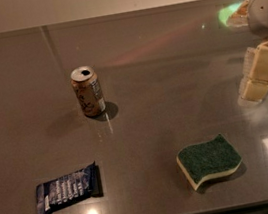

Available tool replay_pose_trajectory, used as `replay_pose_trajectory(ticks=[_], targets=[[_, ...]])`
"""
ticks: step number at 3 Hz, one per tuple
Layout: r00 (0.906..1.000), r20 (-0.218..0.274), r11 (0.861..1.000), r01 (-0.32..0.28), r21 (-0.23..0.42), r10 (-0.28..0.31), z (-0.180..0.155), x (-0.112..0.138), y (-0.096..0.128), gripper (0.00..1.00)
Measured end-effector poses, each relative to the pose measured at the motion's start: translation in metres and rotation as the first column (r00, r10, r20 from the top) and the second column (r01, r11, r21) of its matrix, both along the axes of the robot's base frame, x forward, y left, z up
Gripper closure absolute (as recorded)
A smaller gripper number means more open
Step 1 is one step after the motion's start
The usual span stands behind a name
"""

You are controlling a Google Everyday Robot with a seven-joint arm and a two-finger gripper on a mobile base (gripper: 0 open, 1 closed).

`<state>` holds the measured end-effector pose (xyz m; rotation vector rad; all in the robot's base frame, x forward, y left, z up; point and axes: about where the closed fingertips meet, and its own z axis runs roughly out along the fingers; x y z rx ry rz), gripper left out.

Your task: Knock orange can over

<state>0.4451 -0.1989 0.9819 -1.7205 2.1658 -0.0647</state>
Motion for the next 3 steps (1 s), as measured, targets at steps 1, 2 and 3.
replay_pose_trajectory(ticks=[1,2,3], targets=[[0.9985,0.039,0.994,-0.043,0.096,0.040,0.005,0.014,0.032,0.00],[0.9946,0.068,0.976,-0.091,0.196,0.079,0.005,0.031,0.070,0.00],[0.9924,0.077,0.941,-0.116,0.319,0.096,0.002,0.055,0.117,0.00]])
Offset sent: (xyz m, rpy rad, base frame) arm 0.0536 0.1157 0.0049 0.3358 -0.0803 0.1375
